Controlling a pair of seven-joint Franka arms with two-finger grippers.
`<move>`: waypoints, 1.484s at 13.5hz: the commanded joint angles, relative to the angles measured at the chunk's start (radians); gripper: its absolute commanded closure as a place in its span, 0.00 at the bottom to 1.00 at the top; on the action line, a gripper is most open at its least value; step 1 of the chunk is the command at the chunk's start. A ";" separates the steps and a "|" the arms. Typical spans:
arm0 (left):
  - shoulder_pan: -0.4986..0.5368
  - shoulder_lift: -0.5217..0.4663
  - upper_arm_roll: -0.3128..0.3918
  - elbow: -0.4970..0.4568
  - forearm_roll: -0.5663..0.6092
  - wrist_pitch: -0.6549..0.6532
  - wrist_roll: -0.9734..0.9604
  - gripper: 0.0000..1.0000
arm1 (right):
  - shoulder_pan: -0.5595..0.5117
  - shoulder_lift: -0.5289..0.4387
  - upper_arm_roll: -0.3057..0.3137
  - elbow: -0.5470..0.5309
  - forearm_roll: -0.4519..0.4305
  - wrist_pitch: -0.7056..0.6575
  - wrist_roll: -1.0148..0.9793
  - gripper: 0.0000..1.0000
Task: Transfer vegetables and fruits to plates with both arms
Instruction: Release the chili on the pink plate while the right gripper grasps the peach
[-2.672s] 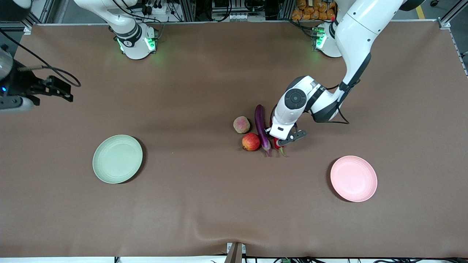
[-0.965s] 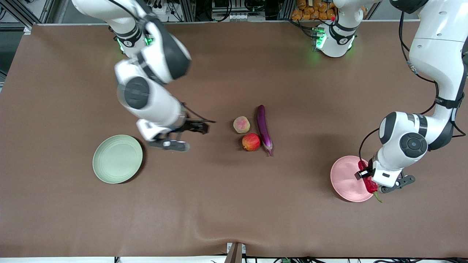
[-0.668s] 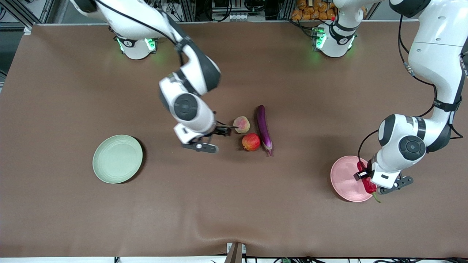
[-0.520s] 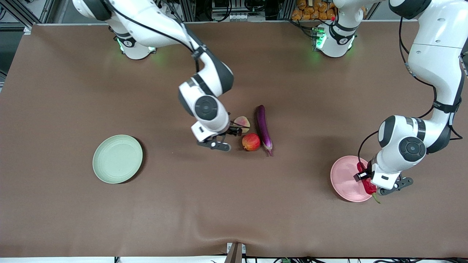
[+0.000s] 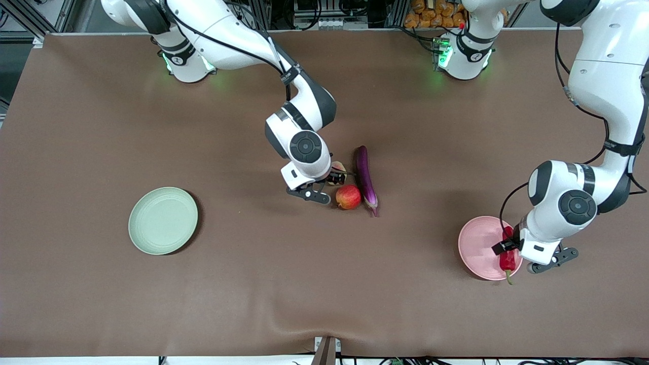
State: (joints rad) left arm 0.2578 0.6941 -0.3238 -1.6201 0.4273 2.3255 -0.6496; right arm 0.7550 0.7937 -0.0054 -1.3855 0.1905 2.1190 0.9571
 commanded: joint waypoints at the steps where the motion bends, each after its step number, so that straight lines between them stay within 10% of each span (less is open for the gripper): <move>1: 0.009 -0.082 -0.073 -0.015 -0.073 -0.124 -0.016 0.00 | 0.021 0.041 -0.008 0.036 0.007 0.036 0.057 0.00; 12: -0.184 -0.104 -0.235 -0.152 -0.122 -0.137 -0.540 0.00 | 0.081 0.061 -0.008 0.033 0.023 0.039 0.176 0.00; 13: -0.193 -0.099 -0.235 -0.165 -0.121 -0.103 -0.564 0.00 | 0.081 0.061 -0.008 0.033 0.020 0.039 0.164 0.09; 14: -0.213 -0.097 -0.235 -0.185 -0.122 -0.048 -0.603 0.00 | 0.081 0.061 -0.008 0.031 0.007 0.039 0.157 0.35; 15: -0.245 -0.088 -0.235 -0.198 -0.121 0.012 -0.674 0.00 | 0.087 0.061 -0.010 0.034 -0.002 0.038 0.160 0.81; 16: -0.277 -0.070 -0.232 -0.196 -0.114 0.041 -0.726 0.00 | 0.087 0.056 -0.013 0.034 -0.017 0.033 0.152 0.95; 20: -0.310 -0.045 -0.231 -0.231 -0.084 0.084 -0.760 0.25 | 0.020 0.004 -0.010 0.072 -0.068 -0.146 0.127 1.00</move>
State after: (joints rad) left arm -0.0588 0.6578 -0.5591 -1.8209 0.3214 2.3862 -1.3898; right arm 0.8209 0.8339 -0.0208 -1.3446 0.1355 2.0848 1.1070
